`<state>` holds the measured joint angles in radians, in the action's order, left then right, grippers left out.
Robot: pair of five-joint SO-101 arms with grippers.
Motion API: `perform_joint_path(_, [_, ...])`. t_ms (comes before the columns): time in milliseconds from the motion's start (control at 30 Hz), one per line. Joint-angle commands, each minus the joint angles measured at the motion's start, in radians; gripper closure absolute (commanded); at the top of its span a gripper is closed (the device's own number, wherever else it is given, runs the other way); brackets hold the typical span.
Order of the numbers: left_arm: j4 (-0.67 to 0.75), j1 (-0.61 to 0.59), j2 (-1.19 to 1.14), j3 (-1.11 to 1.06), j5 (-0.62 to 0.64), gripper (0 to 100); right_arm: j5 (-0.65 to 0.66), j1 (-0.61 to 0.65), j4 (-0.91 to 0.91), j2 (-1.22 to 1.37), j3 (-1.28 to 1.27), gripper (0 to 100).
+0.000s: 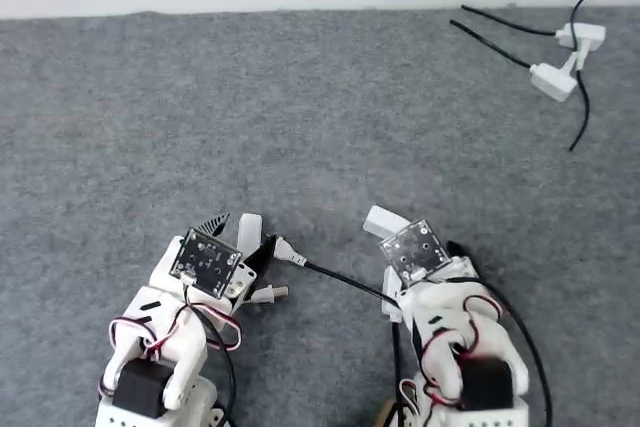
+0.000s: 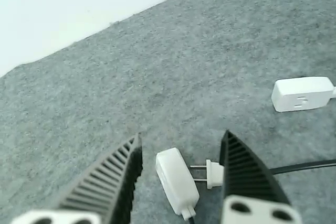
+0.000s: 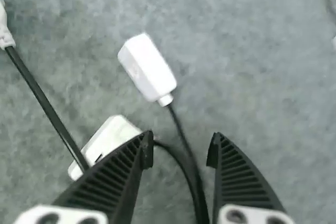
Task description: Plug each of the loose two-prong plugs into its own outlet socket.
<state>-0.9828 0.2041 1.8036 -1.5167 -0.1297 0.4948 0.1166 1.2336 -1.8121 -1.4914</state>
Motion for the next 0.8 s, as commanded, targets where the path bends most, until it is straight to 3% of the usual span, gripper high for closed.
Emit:
perform_joint_path(0, [0.029,-0.003,0.006,0.015,-0.005,76,-0.015,-0.016,-0.062,-0.005,-0.089,82.1])
perform_joint_path(233, [0.069,0.000,0.006,-0.019,-0.006,76,-0.018,0.018,-0.145,0.010,-0.192,82.1])
perform_joint_path(433, [0.068,0.000,0.006,-0.021,-0.006,76,-0.015,0.022,0.081,0.001,-0.192,82.0])
perform_joint_path(767, [0.077,-0.005,0.006,-0.022,-0.006,76,-0.014,0.021,0.085,-0.001,-0.192,82.1])
